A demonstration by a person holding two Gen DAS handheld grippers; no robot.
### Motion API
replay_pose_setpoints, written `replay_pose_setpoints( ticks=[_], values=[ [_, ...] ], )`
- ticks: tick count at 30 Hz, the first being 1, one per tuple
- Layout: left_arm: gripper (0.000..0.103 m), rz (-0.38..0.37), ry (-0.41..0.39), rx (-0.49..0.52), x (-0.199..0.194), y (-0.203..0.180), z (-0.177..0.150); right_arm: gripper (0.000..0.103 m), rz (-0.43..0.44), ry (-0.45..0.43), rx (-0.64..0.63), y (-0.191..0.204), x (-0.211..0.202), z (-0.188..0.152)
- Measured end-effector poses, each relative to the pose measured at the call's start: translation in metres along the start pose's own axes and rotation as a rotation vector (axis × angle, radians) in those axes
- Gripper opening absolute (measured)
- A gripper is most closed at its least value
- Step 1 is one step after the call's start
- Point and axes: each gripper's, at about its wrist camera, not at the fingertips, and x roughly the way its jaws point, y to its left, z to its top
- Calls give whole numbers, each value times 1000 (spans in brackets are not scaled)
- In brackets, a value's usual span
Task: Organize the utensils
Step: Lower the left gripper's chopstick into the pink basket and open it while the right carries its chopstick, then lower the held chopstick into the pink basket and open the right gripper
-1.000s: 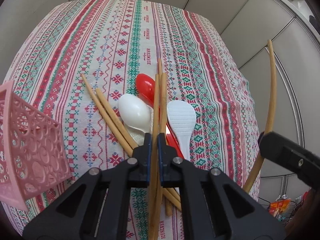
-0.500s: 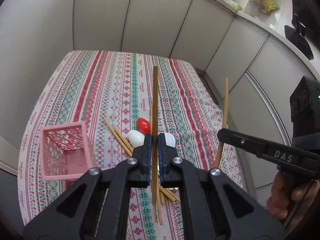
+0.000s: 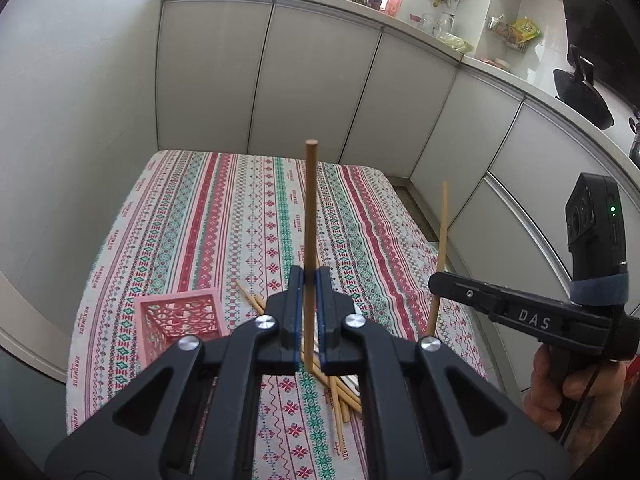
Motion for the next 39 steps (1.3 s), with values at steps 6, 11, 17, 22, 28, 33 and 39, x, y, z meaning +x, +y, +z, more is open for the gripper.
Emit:
replay_pose_setpoints(
  ticks=[6, 11, 17, 22, 28, 33, 39],
  values=[
    [7, 32, -85, -14, -40, 23, 15, 7, 30, -83, 9, 15, -5, 9],
    [7, 39, -147, -100, -79, 59, 26, 7, 47, -167, 1, 38, -11, 18],
    [7, 116, -162, -80, -83, 70, 28, 7, 57, -261, -14, 65, -14, 22],
    [7, 140, -104, -74, -61, 79, 21, 7, 86, -337, -10, 86, -10, 22],
    [7, 154, -4, -63, -40, 83, 15, 7, 118, -353, -27, 113, 12, 20],
    [25, 133, 51, -56, -32, 81, 11, 7, 104, -333, -60, 128, 37, 15],
    [41, 124, 8, -74, -48, 85, 15, 7, 88, -334, -98, 138, 55, 13]
  ],
)
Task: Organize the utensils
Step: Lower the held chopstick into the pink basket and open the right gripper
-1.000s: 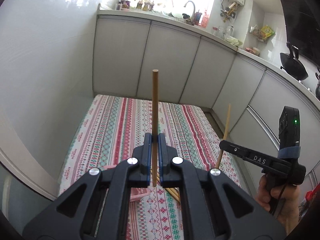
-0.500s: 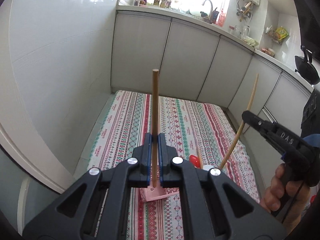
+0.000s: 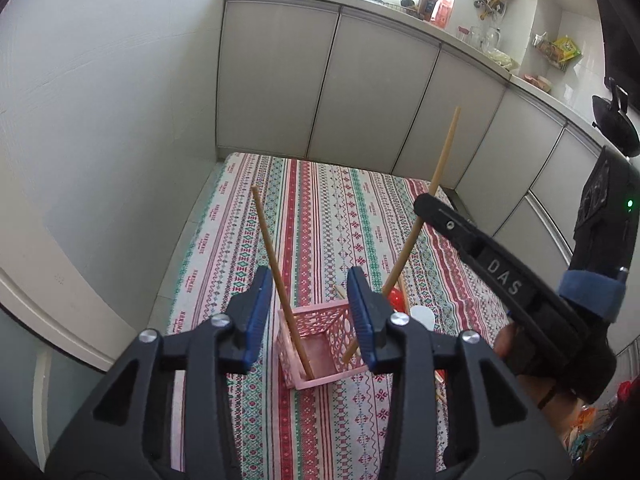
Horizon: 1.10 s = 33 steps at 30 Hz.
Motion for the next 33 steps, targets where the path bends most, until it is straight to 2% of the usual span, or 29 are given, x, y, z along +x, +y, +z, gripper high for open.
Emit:
replay_pose_setpoints(
  ticks=[4, 9, 12, 13, 14, 15, 18, 23, 27, 30, 33],
  values=[
    [43, -11, -1, -35, -6, 6, 0, 7, -10, 3, -64, 14, 9, -9],
    [46, 10, 2, -85, -10, 20, 0, 8, 6, 22, -217, 44, 18, -30],
    [48, 7, 9, -150, -11, 35, 0, 10, 65, 44, -255, 53, 21, -41],
    [48, 12, 13, -167, -11, 39, -1, 13, 79, 60, -269, 56, 22, -45],
    [48, 20, 15, -181, -11, 41, -3, 24, 83, 79, -283, 57, 22, -49],
    [48, 27, 20, -192, -11, 43, -4, 29, 89, 89, -285, 58, 21, -51],
    [48, 28, 35, -198, -10, 42, -7, 29, 113, 78, -212, 46, 7, -46],
    [48, 2, 54, -190, -10, 29, -10, 30, 50, 67, -122, 21, -22, -24],
    [48, 4, 67, -153, -10, 9, -14, 44, 3, 74, -24, -11, -46, -10],
    [50, 36, 69, -127, -11, -5, -16, 48, -53, 62, -3, -31, -71, 5],
    [55, 78, 38, -98, -18, -18, -17, 53, -87, 37, 44, -52, -103, 18]
  ],
)
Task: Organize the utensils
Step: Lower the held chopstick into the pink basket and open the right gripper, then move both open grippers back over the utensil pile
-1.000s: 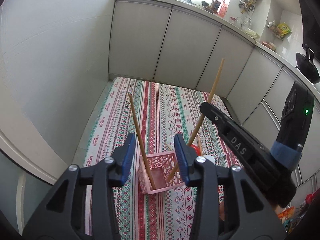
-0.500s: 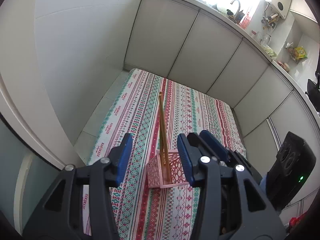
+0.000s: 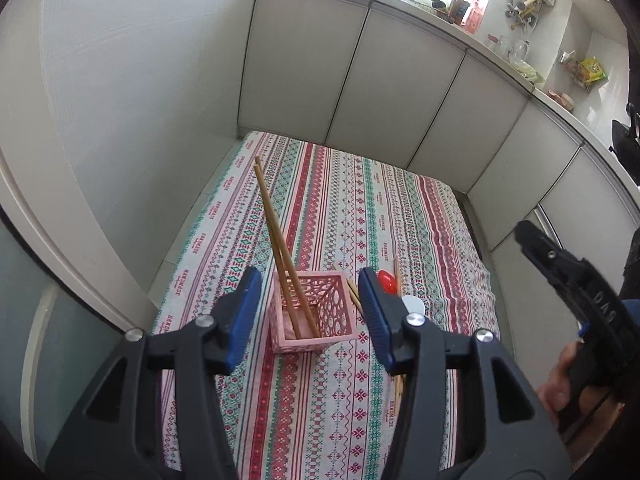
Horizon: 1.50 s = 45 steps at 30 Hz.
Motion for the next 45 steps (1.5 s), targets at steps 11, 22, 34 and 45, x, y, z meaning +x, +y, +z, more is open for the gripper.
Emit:
replay_pose_setpoints(
  ticks=[11, 22, 34, 45],
  values=[
    [78, 42, -123, 207, -20, -68, -15, 70, -178, 23, 54, -60, -79, 2],
    [78, -36, 96, 168, 41, -91, -27, 75, -211, 227, 143, -114, -41, -20],
    [69, 11, 279, 306, 101, -114, -62, 71, -281, 306, 195, -148, -34, -30],
    [46, 72, 395, 649, 130, -133, -114, 59, -316, 339, 179, -159, -28, -35]
  ],
)
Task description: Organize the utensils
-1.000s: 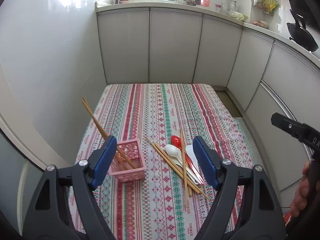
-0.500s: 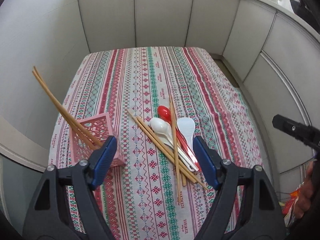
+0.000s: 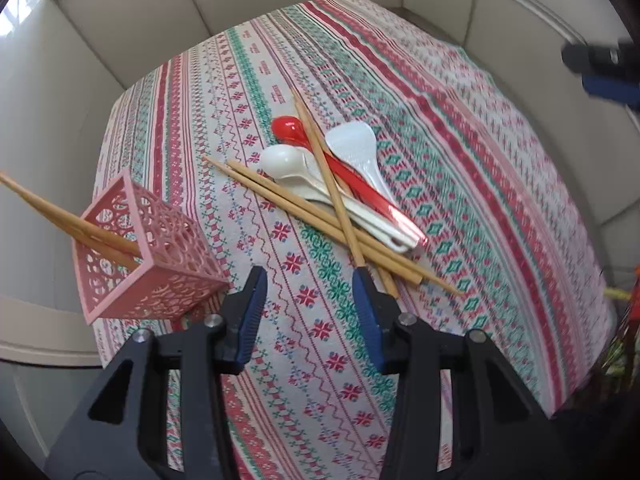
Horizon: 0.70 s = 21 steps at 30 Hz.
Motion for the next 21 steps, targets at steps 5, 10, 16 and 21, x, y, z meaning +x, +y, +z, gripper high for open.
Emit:
replay_pose_setpoints(
  ticks=[5, 10, 16, 21],
  values=[
    [46, -117, 68, -81, 16, 4, 1, 59, 7, 12, -20, 6, 5, -2],
    [16, -179, 118, -142, 37, 2, -1, 57, -2, 49, -71, 15, 18, -8],
    [5, -247, 128, -215, 27, 13, -7, 48, 3, 128, -131, 21, 41, -18],
    [4, -289, 35, -254, -17, 30, -7, 46, 32, 178, -256, 43, 52, -31]
  ],
)
